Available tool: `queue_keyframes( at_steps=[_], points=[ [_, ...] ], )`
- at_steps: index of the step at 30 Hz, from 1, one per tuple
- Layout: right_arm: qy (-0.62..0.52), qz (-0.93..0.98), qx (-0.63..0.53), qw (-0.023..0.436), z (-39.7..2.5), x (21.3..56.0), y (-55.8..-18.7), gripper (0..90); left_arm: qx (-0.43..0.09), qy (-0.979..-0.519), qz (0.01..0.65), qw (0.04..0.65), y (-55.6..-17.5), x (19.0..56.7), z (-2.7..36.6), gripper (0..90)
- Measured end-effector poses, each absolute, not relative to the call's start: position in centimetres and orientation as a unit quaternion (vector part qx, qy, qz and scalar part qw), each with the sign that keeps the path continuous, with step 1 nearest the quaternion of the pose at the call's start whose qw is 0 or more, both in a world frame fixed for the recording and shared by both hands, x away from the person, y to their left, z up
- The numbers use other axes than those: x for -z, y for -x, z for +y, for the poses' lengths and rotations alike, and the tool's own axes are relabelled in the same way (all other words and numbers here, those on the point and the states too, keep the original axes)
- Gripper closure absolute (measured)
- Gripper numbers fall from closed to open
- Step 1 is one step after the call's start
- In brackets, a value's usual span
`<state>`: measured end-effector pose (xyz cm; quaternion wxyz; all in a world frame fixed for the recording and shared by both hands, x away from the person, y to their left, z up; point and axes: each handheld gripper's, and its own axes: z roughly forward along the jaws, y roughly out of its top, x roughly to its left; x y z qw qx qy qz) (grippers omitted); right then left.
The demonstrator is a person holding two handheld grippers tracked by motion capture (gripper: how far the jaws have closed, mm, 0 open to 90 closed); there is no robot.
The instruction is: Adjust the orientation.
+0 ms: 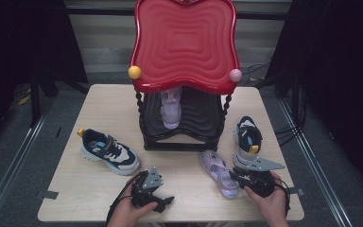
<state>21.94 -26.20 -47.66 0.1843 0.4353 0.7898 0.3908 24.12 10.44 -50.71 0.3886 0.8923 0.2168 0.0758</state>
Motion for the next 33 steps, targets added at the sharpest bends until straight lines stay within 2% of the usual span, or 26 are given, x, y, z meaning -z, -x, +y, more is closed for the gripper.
queue_keyframes(
  at_steps=[8,10,14,19,33],
  points=[
    [-0.438,0.788,-0.394,0.179,-26.5,47.7,-22.2,74.0,-0.076,-0.892,0.217,0.389,-24.1,50.7,10.4,14.6],
    [-0.443,0.785,-0.398,0.172,-26.6,47.9,-22.3,71.4,-0.076,-0.893,0.217,0.388,-24.1,50.7,10.5,14.6],
    [-0.445,0.788,-0.393,0.162,-26.8,48.3,-22.5,76.0,-0.076,-0.893,0.217,0.388,-24.1,50.7,10.4,14.6],
    [-0.43,0.794,-0.394,0.172,-27.1,48.4,-22.6,81.6,-0.076,-0.892,0.217,0.389,-24.1,50.7,10.4,14.6],
    [-0.41,0.777,-0.433,0.2,-27.3,47.2,-21.6,82.5,-0.076,-0.892,0.217,0.389,-24.1,50.7,10.4,14.6]
  ],
)
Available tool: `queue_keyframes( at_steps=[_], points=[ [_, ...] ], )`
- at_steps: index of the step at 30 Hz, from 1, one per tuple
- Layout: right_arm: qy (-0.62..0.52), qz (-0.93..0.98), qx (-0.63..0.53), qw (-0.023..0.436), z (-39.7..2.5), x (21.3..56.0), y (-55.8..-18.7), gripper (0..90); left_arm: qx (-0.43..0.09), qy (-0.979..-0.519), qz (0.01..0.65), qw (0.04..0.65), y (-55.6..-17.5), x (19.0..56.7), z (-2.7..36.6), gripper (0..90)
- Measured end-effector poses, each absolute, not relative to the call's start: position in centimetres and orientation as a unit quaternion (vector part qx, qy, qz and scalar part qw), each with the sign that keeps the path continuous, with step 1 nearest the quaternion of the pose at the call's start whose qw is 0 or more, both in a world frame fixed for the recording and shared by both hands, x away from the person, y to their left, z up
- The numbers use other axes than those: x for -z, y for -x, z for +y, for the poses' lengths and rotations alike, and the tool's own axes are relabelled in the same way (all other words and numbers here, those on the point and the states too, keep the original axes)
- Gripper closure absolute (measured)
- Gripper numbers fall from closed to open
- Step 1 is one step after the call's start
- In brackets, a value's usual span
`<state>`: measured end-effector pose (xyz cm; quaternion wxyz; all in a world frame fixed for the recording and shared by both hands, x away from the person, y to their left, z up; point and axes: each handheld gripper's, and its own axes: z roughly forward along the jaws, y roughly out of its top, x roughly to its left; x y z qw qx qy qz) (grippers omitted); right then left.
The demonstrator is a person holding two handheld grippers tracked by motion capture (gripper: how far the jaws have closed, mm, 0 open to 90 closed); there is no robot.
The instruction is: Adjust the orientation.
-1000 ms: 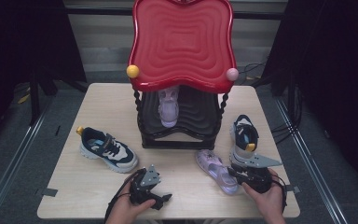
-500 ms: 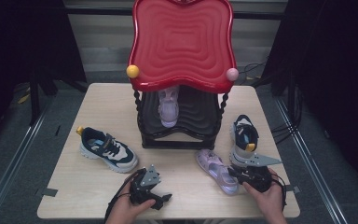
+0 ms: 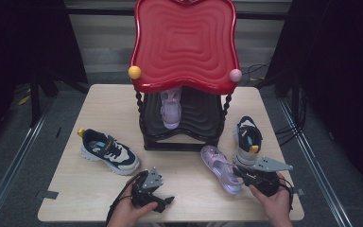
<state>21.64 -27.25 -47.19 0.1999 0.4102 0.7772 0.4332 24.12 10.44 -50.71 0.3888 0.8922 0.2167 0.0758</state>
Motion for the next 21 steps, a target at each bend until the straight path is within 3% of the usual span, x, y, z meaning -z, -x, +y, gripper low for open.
queue_keyframes(
  at_steps=[21],
  points=[
    [-0.398,0.77,-0.442,0.231,-25.4,44.0,-20.2,82.6,-0.076,-0.892,0.217,0.389,-24.1,50.7,10.4,14.6]
  ],
)
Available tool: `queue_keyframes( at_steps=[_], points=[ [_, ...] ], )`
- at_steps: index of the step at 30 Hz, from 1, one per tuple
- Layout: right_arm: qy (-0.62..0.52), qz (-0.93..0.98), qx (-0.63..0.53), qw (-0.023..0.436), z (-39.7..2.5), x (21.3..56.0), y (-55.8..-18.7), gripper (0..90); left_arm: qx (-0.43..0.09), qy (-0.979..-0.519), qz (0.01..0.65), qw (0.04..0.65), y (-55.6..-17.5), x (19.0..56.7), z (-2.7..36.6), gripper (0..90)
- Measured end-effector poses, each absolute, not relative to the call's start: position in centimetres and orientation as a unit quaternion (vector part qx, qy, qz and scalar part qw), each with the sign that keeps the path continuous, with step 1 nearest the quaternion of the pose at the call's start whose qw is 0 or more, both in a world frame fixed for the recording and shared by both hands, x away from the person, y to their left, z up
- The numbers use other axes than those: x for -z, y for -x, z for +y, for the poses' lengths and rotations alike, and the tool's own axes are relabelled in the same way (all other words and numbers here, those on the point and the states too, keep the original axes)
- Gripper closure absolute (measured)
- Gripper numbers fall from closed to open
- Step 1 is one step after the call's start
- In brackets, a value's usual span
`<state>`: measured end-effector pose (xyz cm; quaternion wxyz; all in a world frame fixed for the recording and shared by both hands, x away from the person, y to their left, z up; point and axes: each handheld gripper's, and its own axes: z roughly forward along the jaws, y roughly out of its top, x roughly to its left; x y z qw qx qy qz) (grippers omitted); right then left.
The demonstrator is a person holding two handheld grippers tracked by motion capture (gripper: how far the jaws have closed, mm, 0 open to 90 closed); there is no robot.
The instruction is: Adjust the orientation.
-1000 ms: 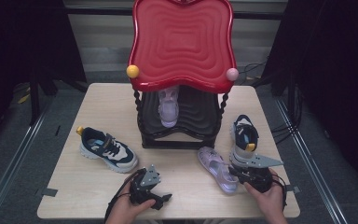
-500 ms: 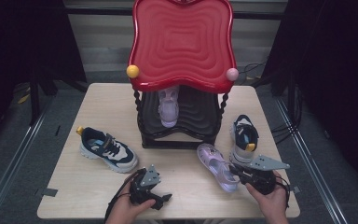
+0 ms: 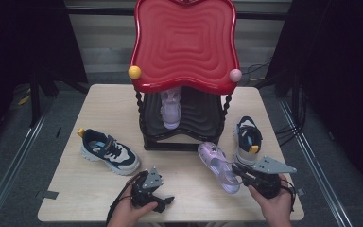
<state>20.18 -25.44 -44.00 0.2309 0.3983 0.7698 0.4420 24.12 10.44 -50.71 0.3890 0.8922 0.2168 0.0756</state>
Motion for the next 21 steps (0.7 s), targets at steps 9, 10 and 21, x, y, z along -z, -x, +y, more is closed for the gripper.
queue_keyframes(
  at_steps=[9,10,21],
  points=[
    [-0.384,0.781,-0.441,0.219,-24.9,44.1,-19.8,82.8,-0.075,-0.893,0.217,0.388,-24.1,50.7,10.5,14.6],
    [-0.383,0.78,-0.445,0.217,-24.9,44.1,-19.7,82.8,-0.076,-0.892,0.217,0.389,-24.1,50.7,10.4,14.6],
    [-0.373,0.76,-0.478,0.233,-24.4,41.8,-19.4,82.9,-0.076,-0.893,0.217,0.388,-24.1,50.7,10.5,14.6]
  ],
)
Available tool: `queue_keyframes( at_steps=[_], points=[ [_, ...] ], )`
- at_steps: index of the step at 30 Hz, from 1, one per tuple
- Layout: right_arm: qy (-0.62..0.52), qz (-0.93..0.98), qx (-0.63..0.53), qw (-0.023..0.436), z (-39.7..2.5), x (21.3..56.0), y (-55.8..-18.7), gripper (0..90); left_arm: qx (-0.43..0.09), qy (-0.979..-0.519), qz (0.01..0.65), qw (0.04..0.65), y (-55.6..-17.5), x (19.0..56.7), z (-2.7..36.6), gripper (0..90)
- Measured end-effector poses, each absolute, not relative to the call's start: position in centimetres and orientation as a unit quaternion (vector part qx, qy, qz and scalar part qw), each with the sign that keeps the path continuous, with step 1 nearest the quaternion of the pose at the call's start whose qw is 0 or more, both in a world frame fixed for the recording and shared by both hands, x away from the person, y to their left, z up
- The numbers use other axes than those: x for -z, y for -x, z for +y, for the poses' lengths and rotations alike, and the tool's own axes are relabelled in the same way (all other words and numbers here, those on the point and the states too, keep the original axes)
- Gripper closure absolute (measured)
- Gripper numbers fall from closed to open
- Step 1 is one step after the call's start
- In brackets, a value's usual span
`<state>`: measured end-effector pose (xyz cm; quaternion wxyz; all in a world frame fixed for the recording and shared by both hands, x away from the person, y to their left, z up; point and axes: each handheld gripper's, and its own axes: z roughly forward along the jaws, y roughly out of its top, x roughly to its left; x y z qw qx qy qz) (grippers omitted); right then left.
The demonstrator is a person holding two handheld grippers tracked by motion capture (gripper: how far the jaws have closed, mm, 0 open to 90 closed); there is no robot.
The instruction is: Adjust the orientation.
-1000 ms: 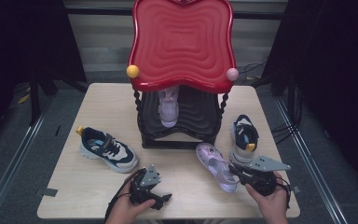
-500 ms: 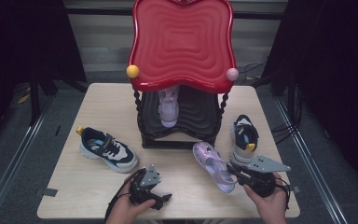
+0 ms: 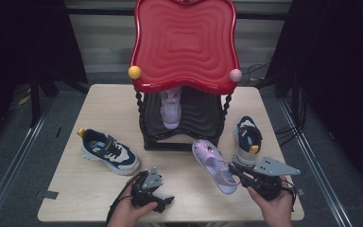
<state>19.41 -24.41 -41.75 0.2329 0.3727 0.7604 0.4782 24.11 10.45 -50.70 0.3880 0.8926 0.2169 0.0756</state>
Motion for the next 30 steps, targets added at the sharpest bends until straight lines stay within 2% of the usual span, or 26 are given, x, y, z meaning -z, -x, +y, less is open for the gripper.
queue_keyframes(
  at_steps=[8,16,19,30],
  points=[
    [-0.382,0.738,-0.48,0.28,-23.4,40.1,-20.9,82.9,-0.076,-0.892,0.217,0.388,-24.1,50.7,10.4,14.6],
    [-0.4,0.718,-0.48,0.305,-22.9,39.3,-22.3,82.9,-0.076,-0.893,0.217,0.386,-24.1,50.7,10.5,14.6],
    [-0.396,0.714,-0.474,0.33,-22.2,38.9,-22.8,82.9,-0.076,-0.893,0.218,0.386,-24.1,50.7,10.5,14.6],
    [-0.424,0.686,-0.463,0.367,-19.7,38.6,-24.8,82.9,-0.076,-0.892,0.216,0.388,-24.1,50.7,10.4,14.6]
  ],
)
